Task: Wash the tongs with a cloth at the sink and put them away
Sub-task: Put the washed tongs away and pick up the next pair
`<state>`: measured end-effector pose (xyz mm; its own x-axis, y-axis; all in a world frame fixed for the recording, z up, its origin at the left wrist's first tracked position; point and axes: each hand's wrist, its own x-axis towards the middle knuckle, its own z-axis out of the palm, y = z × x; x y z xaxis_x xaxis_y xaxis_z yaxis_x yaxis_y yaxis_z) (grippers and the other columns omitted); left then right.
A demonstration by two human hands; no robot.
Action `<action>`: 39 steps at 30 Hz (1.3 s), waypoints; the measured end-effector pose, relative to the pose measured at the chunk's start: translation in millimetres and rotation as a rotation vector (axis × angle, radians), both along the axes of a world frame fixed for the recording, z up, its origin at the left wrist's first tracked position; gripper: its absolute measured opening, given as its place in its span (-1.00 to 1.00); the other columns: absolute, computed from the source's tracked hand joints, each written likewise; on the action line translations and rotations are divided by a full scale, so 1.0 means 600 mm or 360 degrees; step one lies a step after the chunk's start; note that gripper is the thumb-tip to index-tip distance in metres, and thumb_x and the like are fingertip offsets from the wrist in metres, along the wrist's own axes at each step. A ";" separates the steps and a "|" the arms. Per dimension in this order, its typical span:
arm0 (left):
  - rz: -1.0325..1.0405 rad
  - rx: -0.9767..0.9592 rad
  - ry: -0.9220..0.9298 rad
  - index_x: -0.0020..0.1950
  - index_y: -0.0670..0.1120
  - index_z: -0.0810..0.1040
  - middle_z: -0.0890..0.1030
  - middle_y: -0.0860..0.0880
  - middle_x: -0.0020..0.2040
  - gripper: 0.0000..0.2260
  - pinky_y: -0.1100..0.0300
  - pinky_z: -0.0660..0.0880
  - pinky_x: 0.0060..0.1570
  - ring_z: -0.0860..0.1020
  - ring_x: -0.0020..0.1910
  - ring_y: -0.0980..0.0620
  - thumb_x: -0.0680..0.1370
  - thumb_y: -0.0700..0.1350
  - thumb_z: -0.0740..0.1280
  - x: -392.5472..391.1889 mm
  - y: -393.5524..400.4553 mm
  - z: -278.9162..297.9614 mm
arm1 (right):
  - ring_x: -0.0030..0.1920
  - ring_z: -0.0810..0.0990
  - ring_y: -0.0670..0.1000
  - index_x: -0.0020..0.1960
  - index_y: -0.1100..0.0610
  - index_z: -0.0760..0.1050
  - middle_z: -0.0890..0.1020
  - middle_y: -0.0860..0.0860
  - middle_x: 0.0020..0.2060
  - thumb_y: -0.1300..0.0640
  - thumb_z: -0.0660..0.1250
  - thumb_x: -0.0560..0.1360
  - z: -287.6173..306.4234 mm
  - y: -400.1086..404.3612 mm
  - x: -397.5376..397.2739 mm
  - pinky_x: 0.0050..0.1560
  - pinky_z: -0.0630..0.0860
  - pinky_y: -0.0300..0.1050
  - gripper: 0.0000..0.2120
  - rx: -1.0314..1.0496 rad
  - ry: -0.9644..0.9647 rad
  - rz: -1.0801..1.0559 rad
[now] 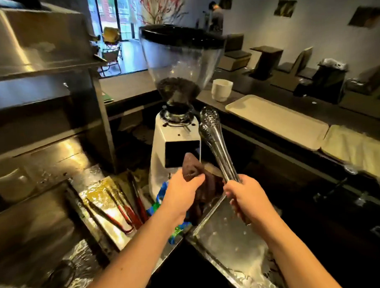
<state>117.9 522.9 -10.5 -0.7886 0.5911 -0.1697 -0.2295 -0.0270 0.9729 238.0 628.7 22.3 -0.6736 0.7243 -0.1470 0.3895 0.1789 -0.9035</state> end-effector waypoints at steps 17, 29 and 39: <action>-0.0227 -0.0253 -0.0047 0.16 0.05 0.59 0.71 0.01 -0.03 -0.81 0.23 0.51 -0.20 0.67 -0.03 0.05 0.55 -0.05 0.40 0.114 0.338 -0.040 | -0.26 0.56 0.14 -0.04 0.21 0.45 0.54 0.12 -0.32 0.23 0.11 0.52 0.116 0.482 0.038 0.11 0.44 -0.02 -0.85 0.0874 -0.1225 -0.0141; -0.0284 -0.0262 -0.0076 0.11 0.06 0.65 0.75 0.04 -0.02 -0.82 0.11 0.62 -0.02 0.71 0.01 0.05 0.51 -0.05 0.42 0.074 0.356 -0.057 | -0.07 0.57 0.21 0.24 0.14 0.39 0.52 0.10 -0.19 0.00 0.33 0.37 0.067 0.555 -0.026 -0.28 0.39 -0.06 -0.52 0.0753 -0.1191 -0.0462; -0.0209 -0.0221 -0.0140 0.16 -0.03 0.63 0.73 -0.06 0.06 -0.79 0.00 0.62 0.13 0.70 0.04 -0.01 0.54 -0.06 0.41 0.035 0.272 -0.053 | -0.14 0.54 0.20 0.13 0.16 0.49 0.60 0.16 -0.08 -0.17 0.17 0.49 0.101 0.456 -0.048 -0.23 0.37 -0.02 -0.56 0.1456 -0.1141 -0.0286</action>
<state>139.2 686.2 -42.0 -0.6850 0.6538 -0.3213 -0.3063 0.1416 0.9413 209.4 902.1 82.7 -0.5254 0.8331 0.1730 0.8425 0.5378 -0.0310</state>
